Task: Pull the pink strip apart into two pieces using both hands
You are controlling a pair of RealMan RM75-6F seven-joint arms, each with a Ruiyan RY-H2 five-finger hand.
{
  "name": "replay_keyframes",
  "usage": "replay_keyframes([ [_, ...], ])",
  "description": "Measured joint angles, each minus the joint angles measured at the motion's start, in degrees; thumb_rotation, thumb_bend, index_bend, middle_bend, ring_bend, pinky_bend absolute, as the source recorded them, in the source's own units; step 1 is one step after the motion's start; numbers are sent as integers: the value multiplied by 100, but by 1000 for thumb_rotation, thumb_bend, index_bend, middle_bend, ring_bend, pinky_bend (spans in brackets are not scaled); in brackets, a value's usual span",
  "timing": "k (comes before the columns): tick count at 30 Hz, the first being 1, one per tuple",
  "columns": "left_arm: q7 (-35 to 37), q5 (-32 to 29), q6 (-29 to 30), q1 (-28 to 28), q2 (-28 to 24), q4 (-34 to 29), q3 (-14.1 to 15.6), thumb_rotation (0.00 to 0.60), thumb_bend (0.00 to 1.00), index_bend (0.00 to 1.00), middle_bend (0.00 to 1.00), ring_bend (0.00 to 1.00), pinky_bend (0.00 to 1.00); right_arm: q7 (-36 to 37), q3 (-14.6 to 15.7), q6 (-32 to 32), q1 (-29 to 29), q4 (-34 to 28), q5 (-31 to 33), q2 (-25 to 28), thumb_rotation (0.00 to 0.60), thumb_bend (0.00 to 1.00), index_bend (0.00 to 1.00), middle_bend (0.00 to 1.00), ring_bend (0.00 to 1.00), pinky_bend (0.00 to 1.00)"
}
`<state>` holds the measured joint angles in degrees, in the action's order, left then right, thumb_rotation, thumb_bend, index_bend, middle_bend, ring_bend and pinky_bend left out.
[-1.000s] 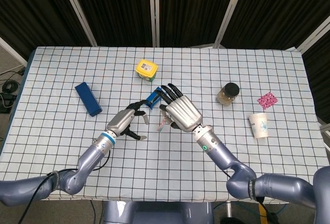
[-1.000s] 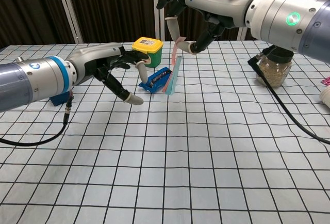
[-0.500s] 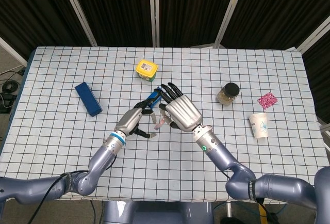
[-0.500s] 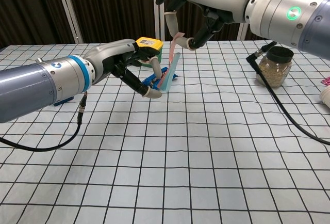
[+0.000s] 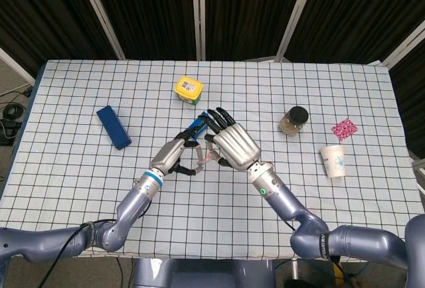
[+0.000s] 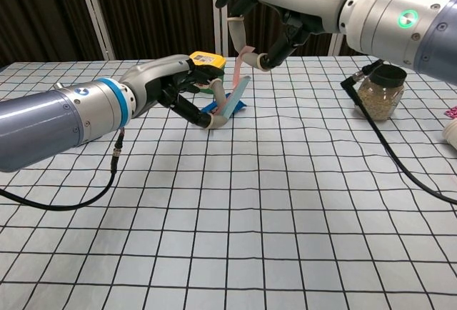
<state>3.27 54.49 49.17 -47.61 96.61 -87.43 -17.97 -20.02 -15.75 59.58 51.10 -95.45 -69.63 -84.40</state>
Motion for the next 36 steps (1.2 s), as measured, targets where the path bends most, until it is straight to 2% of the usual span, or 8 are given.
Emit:
replay_keyframes([
  [4,-4,-25,5,0,-3,-23,-2,600,320,580,0,0,0,16,-1,-3,0,-4,2,8,600,402,749,102,0,0],
  [13,16,-131,-17,2,-10,-64,-17,600,453,621,0,0,0,69,8,6,-12,-26,-28,30,600,402,749,102,0,0],
  [18,-4,-186,3,-5,-1,-84,-31,600,479,697,0,0,0,95,17,8,-19,-23,-49,45,600,402,750,102,0,0],
  [25,-30,-279,26,-12,2,-123,-57,600,484,775,0,0,0,138,20,21,-28,-34,-93,60,600,402,750,102,0,0],
  [36,11,-312,37,84,-19,-5,38,600,484,783,0,0,0,283,4,111,-113,-22,-213,249,600,402,752,105,0,0],
])
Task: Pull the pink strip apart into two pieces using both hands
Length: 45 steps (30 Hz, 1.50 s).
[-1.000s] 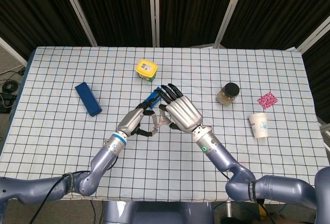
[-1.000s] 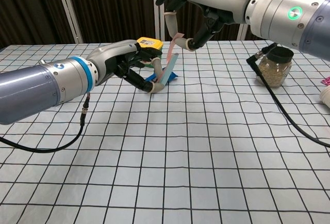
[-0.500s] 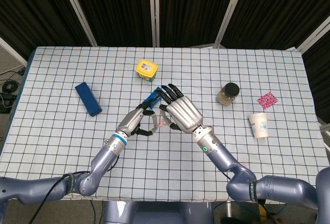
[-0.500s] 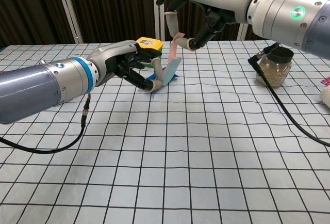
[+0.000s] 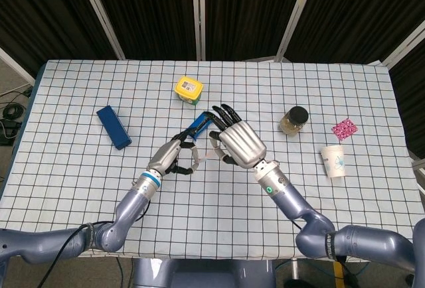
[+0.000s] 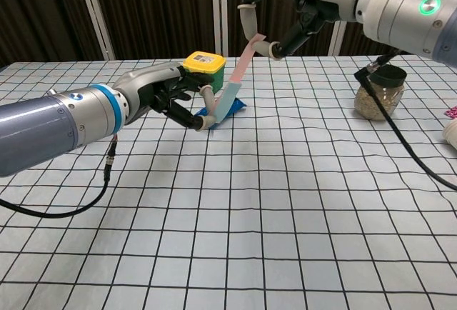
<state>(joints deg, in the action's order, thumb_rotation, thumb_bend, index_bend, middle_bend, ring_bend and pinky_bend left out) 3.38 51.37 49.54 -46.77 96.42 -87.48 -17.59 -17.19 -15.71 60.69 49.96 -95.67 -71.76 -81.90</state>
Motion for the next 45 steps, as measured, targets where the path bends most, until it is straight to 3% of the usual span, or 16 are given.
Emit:
replay_keyframes([
  [10,184,220,-1,294,-204,318,250,600,486,786,0,0,0,319,49,159,-314,92,-111,504,600,403,752,107,0,0],
  [16,369,572,57,556,-408,544,457,600,483,776,0,0,0,683,318,183,-611,343,-219,692,600,402,752,105,0,0],
  [18,438,676,96,664,-479,599,526,600,454,730,0,0,0,865,408,167,-690,484,-263,698,600,402,751,104,0,0],
  [20,508,737,109,716,-511,617,558,600,278,498,0,0,0,1084,498,133,-761,633,-314,683,600,396,696,98,0,0],
  [21,588,786,102,744,-531,620,572,600,139,279,0,0,0,1171,549,111,-789,713,-348,674,600,355,580,82,0,0],
  [22,662,831,92,765,-550,620,582,600,37,102,0,0,0,1259,627,73,-824,822,-407,665,600,255,405,53,0,0],
  [23,741,884,80,785,-571,620,591,600,3,19,0,0,0,1313,686,35,-849,891,-454,662,600,174,276,34,0,0],
  [24,840,967,68,810,-602,618,602,600,0,0,0,0,0,1349,731,-13,-866,932,-485,665,600,66,118,11,0,0],
  [27,1036,1235,97,879,-685,610,624,600,0,0,0,0,0,1324,799,-159,-923,899,-433,745,600,0,0,0,0,0],
  [36,1135,1843,620,1127,-1104,371,675,600,0,0,0,0,0,1192,921,247,-1261,556,-697,1210,600,0,0,0,0,0],
  [41,940,2165,1273,1408,-1445,283,751,600,0,0,0,0,0,1167,1055,964,-1688,537,-1053,1535,600,0,0,0,0,0],
  [45,627,2491,2265,1981,-1901,153,956,600,0,0,0,0,0,1324,1195,1836,-2331,656,-1230,1814,600,0,0,0,0,0],
])
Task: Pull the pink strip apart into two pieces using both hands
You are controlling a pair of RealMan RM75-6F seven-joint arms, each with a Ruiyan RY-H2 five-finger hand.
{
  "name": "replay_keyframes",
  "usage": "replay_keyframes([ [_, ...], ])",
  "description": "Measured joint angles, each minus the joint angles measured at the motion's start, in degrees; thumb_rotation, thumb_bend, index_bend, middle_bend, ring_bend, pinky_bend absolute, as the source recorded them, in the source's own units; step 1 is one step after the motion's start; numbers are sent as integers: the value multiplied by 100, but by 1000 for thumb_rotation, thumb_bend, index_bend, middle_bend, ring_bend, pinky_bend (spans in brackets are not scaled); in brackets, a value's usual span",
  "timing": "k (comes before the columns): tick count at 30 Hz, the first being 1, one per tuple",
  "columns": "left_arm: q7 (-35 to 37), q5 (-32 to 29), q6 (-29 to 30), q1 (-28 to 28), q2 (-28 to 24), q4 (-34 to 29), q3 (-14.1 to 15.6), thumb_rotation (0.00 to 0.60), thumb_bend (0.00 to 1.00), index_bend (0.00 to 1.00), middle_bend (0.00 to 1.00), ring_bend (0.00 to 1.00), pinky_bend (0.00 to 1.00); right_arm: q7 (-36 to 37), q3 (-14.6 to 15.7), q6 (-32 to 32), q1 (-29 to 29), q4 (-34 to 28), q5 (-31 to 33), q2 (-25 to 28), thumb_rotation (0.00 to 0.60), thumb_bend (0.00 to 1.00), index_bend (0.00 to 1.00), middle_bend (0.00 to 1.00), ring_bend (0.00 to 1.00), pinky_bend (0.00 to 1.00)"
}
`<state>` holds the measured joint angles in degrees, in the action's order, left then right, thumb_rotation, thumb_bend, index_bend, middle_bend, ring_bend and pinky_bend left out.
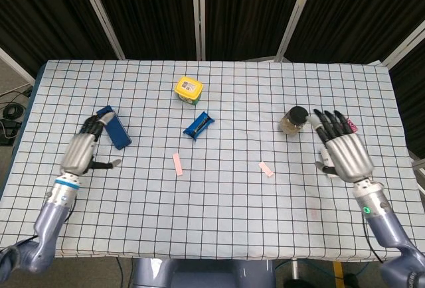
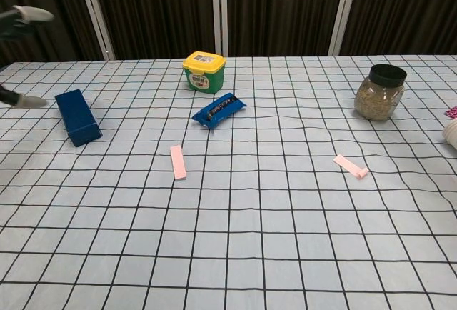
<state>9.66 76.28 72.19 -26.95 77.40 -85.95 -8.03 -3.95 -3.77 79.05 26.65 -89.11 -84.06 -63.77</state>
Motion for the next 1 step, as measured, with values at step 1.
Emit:
replay_keyframes([
  [1,-31,64,229,157,-111,-46,50,600,0,0,0,0,0,42,36,196,-166,50,-42,56,600,0,0,0,0,0],
])
